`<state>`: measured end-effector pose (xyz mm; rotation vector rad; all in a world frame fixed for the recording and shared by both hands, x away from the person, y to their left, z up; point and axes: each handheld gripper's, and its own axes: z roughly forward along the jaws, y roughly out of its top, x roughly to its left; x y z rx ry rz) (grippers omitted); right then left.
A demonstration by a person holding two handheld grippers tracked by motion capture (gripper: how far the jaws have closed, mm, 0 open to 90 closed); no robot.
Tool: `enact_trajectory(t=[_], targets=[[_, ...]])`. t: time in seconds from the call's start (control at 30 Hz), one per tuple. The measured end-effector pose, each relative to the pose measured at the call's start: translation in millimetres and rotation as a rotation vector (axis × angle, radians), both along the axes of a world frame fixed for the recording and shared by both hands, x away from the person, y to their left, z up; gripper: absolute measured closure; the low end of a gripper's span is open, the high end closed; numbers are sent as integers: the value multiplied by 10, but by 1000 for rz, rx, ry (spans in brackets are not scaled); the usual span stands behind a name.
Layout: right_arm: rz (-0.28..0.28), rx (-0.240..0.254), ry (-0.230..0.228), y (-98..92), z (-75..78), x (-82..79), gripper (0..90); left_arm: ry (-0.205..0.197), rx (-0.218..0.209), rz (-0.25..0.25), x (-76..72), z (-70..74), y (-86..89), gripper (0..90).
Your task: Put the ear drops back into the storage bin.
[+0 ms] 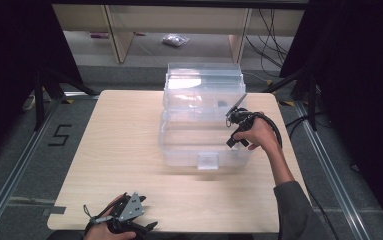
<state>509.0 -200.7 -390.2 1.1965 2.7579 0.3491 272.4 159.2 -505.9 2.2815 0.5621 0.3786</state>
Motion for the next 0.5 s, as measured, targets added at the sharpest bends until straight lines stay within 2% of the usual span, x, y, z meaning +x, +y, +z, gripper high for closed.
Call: enact_trajectory(t=[0.13,0.17,0.2,0.3,0.37,0.4,0.43,0.47,0.5], targets=[[14,27,-26,18,66,-96,317,1,-2,1,1,-2,-1,152],[14,33,-29,21,73,-117,311,-3,14,8,6,-4,6,152],[13,32,-30,26,81,-138,309,14,-9,15,-7,-8,-6,152],[25,45,-50,13,108,-201,305,2,-15,15,-5,-9,-5,152],[28,53,-58,5,122,-235,298,-14,21,1,14,2,12,152],[3,57,-55,10,138,-277,293,-7,12,6,8,1,5,152],[27,67,-74,1,140,-288,293,1,-16,13,-2,-9,-8,152],[29,73,-83,-5,151,-306,290,0,-5,13,1,-8,-3,152],[5,78,-71,2,167,-337,286,-14,19,1,14,3,11,152]])
